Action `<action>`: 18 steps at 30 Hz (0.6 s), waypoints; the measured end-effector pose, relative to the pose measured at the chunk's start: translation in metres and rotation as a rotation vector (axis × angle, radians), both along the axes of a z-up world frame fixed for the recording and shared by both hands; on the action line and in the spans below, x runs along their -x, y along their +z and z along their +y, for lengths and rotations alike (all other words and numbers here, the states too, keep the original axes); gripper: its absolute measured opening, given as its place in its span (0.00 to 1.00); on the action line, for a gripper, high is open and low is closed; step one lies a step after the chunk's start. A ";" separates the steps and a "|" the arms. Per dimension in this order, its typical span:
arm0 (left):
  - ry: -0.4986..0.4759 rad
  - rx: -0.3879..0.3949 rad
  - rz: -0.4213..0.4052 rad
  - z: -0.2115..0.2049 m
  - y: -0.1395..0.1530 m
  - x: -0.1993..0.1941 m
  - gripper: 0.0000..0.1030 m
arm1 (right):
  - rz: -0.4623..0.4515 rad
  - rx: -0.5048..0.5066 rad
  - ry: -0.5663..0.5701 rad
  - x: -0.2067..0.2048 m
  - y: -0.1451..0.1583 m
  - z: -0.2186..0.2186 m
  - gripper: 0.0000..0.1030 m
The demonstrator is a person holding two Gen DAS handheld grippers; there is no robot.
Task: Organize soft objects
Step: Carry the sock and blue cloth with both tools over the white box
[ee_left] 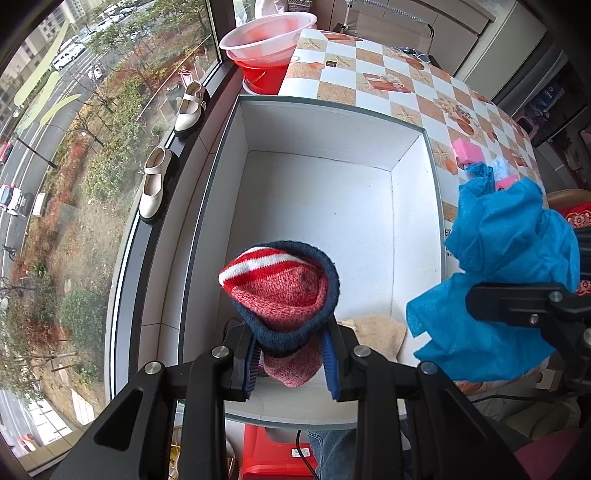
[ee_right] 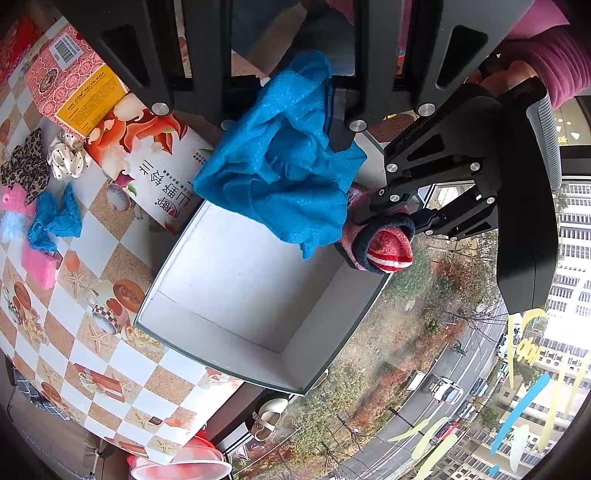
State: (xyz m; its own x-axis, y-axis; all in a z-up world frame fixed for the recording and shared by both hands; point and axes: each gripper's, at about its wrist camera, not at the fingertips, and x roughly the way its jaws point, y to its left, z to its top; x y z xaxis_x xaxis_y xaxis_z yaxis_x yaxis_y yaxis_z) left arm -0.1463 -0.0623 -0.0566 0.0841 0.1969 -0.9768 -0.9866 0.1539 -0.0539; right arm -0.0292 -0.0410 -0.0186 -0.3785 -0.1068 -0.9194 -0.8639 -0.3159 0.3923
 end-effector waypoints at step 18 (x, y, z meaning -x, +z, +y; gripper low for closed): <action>-0.005 0.009 -0.003 0.004 -0.004 0.002 0.31 | -0.007 0.003 -0.008 0.000 -0.002 0.005 0.24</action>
